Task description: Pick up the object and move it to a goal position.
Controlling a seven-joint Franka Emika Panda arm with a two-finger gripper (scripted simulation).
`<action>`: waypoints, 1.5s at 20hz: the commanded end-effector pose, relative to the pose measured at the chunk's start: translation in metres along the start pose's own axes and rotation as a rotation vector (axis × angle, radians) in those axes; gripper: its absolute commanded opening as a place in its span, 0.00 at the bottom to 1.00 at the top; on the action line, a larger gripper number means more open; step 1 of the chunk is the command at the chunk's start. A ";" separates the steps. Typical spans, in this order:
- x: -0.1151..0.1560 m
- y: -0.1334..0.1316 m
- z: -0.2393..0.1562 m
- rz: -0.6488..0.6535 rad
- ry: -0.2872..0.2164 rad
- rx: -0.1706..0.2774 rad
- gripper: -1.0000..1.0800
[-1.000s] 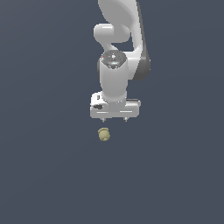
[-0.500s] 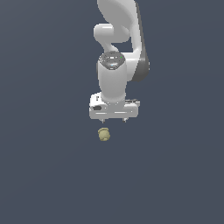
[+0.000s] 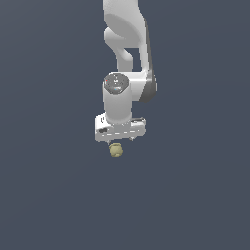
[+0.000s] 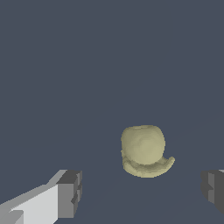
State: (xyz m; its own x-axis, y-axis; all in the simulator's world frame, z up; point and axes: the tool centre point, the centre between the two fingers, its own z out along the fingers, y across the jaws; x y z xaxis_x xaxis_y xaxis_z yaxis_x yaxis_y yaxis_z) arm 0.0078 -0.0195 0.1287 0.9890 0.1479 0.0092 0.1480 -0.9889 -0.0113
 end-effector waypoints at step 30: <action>-0.008 0.025 0.089 -0.110 -0.010 -0.011 0.96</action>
State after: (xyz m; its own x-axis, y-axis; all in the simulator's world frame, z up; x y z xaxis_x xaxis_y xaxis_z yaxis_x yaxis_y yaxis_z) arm 0.0037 -0.0443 0.0408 0.9669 0.2553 -0.0016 0.2553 -0.9669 -0.0006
